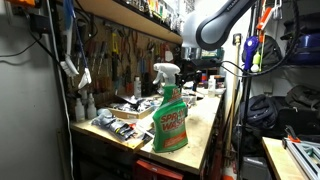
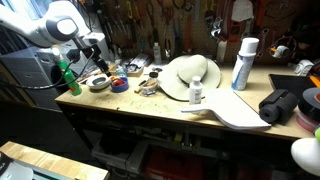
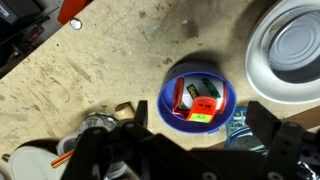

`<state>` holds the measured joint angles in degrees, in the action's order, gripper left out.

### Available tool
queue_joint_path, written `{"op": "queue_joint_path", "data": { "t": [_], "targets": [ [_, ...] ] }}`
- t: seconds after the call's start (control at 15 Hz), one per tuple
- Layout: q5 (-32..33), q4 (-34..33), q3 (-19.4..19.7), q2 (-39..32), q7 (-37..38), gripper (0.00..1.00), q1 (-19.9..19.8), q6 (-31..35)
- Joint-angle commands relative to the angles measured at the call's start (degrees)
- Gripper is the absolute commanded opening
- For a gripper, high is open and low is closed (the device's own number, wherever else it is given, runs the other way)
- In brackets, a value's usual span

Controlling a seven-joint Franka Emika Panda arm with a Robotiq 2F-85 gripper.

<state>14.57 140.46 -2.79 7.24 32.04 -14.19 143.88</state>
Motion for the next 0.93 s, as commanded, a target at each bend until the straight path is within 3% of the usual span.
{"op": "queue_joint_path", "data": {
  "t": [0.0,0.4,0.87],
  "targets": [
    [-1.3,-4.3,2.8,-6.1,-2.4,1.00,2.5,-1.0],
    [-5.5,-7.9,5.4,-11.3,-5.4,1.00,5.6,-1.3],
    [-9.6,-9.4,7.7,-14.4,-8.6,0.86,6.9,-1.9]
  ]
}}
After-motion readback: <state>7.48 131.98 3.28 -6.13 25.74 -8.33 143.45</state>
